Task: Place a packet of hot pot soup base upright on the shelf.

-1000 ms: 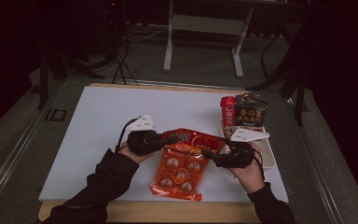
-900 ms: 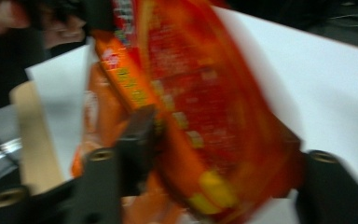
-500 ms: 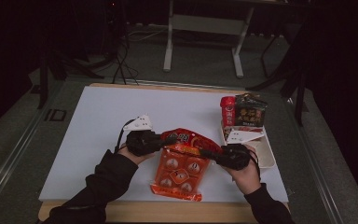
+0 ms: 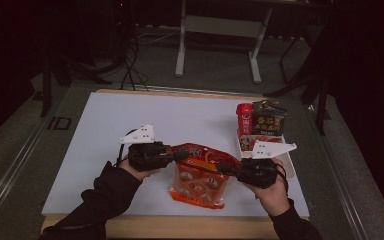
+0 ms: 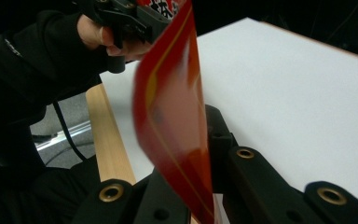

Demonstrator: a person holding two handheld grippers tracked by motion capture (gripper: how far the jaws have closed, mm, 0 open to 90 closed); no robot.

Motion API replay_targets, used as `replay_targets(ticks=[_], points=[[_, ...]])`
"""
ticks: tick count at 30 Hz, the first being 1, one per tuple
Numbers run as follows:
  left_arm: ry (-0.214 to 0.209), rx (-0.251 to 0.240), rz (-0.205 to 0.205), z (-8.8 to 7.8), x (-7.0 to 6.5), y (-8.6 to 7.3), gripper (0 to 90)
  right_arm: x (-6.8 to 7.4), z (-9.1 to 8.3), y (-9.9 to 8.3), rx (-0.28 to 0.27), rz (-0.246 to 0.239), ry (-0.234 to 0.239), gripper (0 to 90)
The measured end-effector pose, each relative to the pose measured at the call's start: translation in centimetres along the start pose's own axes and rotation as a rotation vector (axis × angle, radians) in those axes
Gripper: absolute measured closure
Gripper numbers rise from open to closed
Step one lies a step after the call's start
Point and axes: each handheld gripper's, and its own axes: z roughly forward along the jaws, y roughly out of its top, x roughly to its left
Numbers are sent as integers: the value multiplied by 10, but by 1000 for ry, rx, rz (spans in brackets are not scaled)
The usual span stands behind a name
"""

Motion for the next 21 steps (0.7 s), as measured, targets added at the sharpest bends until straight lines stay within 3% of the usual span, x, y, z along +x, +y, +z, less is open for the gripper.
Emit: replay_targets(ticks=[1, 4, 7, 11, 14, 17, 21], points=[[24, -5, 18, 0, -3, 1, 724, 1, -2, 2, -9, 1, 4, 900], [46, -14, 19, 1, -6, 2, 631, 2, -8, 7, -11, -17, -4, 900], [50, -21, 9, 1, -6, 3, 588, -1, -14, 12, -21, -19, -13, 900], [39, -27, -24, -1, -4, 2, 457, -5, -23, 19, -35, -14, -19, 900], [51, -13, -20, -3, -4, 0, 359, -7, -29, 25, -49, -19, -25, 900], [27, -3, -36, -4, -2, -4, 224, -9, -35, 31, -68, -26, -38, 900], [38, -8, -65, -5, 0, -11, 161, -11, -44, 39, -96, -28, -55, 900]])
